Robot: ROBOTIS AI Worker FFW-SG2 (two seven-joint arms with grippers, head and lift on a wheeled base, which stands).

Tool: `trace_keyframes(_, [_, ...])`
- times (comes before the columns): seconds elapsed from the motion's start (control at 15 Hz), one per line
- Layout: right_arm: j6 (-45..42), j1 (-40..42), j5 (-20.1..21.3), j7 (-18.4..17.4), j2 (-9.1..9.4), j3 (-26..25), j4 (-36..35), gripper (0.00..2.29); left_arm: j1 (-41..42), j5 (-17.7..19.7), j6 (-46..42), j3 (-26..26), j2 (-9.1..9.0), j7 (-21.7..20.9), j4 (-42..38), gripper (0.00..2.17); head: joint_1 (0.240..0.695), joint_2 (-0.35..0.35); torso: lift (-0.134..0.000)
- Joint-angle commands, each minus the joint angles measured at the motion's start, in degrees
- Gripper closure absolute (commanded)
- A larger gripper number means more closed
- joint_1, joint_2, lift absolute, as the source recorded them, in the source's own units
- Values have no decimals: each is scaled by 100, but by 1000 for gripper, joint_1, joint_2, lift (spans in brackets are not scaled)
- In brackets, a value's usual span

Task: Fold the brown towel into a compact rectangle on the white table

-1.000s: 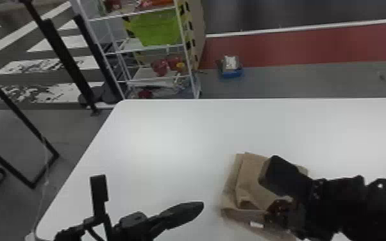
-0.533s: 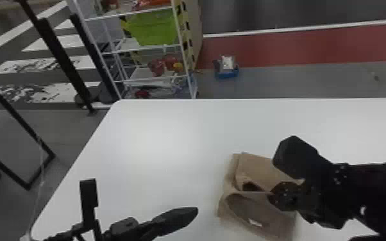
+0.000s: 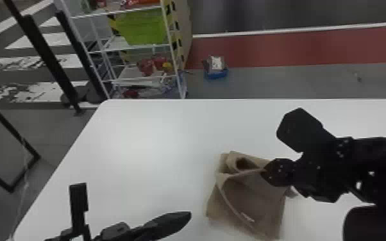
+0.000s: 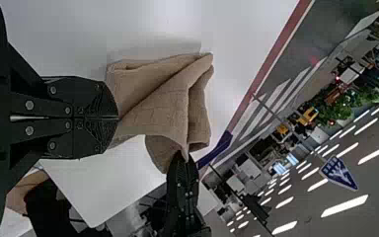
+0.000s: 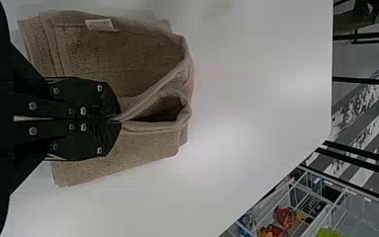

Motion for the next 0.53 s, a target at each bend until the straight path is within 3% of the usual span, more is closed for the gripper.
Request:
trace_keyframes(0.0, [-13, -29, -54, 28, 26, 35, 28, 1683, -18, 151, -279, -105, -44, -119, 256, 1362, 695, 197, -123])
trace_keyframes(0.27, [-30, -11, -203, 28, 26, 26, 45, 1683, -273, 99, -666, -500, -44, -119, 967, 1366, 695, 180, -123])
trace_keyframes(0.47, [-171, -2, -256, 28, 52, 79, 204, 1683, -290, 11, -912, -641, -44, -23, 1064, 1366, 695, 164, -123])
